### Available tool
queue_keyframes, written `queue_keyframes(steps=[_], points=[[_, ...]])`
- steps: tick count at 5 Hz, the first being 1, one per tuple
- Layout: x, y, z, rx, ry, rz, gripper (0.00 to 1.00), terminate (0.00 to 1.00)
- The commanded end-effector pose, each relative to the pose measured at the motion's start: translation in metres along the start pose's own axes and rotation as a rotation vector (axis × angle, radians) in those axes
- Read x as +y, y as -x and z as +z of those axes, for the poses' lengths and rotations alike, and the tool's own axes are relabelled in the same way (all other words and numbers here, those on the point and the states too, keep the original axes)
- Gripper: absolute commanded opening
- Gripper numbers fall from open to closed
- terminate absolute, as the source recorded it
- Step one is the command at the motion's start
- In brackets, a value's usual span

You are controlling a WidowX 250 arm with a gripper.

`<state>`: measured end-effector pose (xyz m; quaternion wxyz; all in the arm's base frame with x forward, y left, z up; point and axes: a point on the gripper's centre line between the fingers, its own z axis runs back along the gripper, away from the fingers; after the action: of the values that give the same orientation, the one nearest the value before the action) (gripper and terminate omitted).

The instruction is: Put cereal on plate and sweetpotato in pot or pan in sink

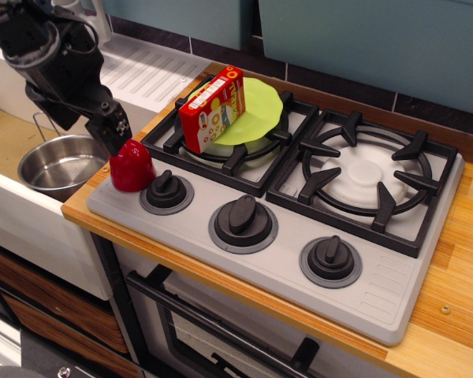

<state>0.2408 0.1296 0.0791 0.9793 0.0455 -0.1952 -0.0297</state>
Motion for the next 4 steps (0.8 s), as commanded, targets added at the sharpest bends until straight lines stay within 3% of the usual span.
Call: queue_keyframes(steps=[1,4], points=[[-0.006,-0.009,0.001,-0.072,-0.013,-0.003,1.00,0.00],[-0.008,-0.011,-0.020,-0.113,0.033,-0.016,1.00,0.00]])
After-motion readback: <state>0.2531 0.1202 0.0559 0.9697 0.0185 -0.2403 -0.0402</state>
